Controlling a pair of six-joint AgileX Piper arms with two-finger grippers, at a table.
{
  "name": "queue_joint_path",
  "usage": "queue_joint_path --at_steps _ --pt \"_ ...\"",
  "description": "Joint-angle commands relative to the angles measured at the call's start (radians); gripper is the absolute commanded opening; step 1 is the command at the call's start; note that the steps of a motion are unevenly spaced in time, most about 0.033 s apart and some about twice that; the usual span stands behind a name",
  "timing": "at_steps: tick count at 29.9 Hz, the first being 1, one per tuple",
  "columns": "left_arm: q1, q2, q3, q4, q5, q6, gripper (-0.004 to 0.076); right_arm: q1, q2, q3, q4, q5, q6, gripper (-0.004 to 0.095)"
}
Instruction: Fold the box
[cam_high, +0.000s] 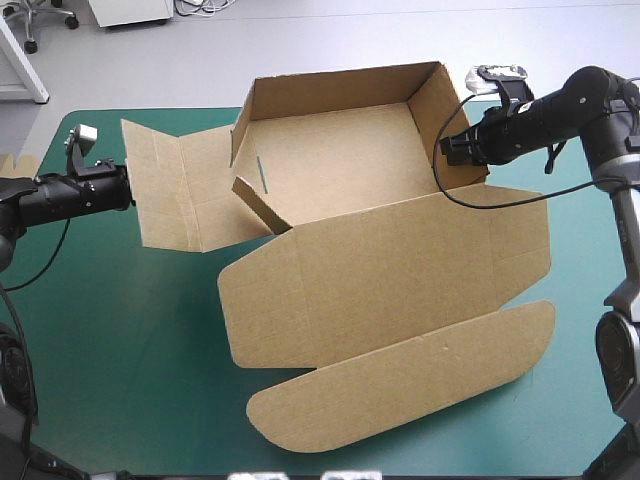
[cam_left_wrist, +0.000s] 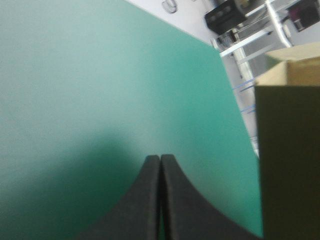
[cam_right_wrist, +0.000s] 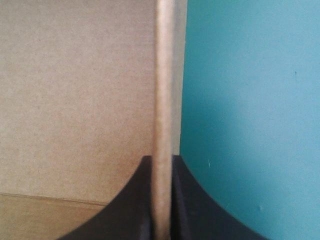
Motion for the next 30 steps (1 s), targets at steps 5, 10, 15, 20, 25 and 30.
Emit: queue_joint_path --at_steps 5,10,15,20,25,30 --pt "-0.132 -0.049 -0.022 -0.153 0.117 0.028 -0.001 0.0 -0.051 -0.028 0.06 -0.033 -0.001 0.0001" --pt "-0.184 -0.051 -0.022 -0.176 0.119 0.028 -0.001 0.0 -0.051 -0.028 0.057 -0.034 0.001 0.0001" --pt "-0.196 -0.06 -0.022 -0.169 0.119 0.032 -0.001 0.0 -0.039 -0.021 0.033 -0.04 0.016 0.0001" --pt "-0.196 -0.07 -0.022 -0.167 0.119 0.032 -0.001 0.002 -0.013 -0.021 0.062 -0.037 0.024 0.0002" --pt "-0.204 -0.07 -0.022 -0.184 0.119 0.028 -0.001 0.002 -0.011 -0.021 0.059 -0.041 0.02 0.0001" --pt "-0.243 -0.07 -0.022 -0.201 0.119 0.031 -0.001 0.01 -0.008 -0.021 0.038 -0.043 0.02 0.0002"
